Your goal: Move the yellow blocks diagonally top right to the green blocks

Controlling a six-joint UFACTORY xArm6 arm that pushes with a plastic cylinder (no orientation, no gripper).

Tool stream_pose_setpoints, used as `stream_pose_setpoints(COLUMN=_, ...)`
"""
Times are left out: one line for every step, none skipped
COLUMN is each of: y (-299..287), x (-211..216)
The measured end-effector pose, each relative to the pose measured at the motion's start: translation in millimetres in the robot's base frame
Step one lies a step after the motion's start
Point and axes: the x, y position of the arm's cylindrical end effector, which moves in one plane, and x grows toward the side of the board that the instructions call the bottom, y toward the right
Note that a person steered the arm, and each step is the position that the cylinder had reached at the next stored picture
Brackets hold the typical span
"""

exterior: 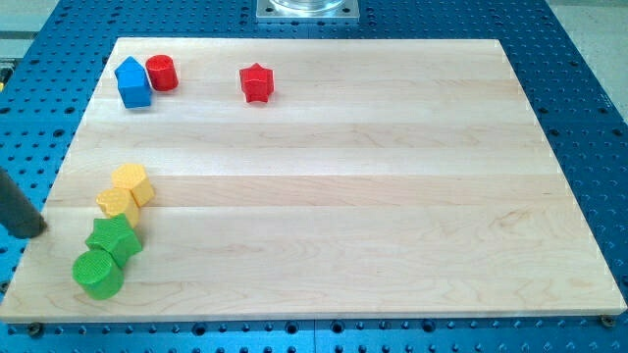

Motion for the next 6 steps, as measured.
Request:
stream_pose_setpoints(y=66.9, x=-7.0)
stream_pose_setpoints(y=124.1, x=-10.5)
stream_pose_setpoints(y=137.9, x=-14.2)
stream_pose_setpoints(y=136.4, x=-14.2)
stream_pose_setpoints(y=76.9, x=-7.2)
stream_pose_setpoints(y=5.2, x=-3.8)
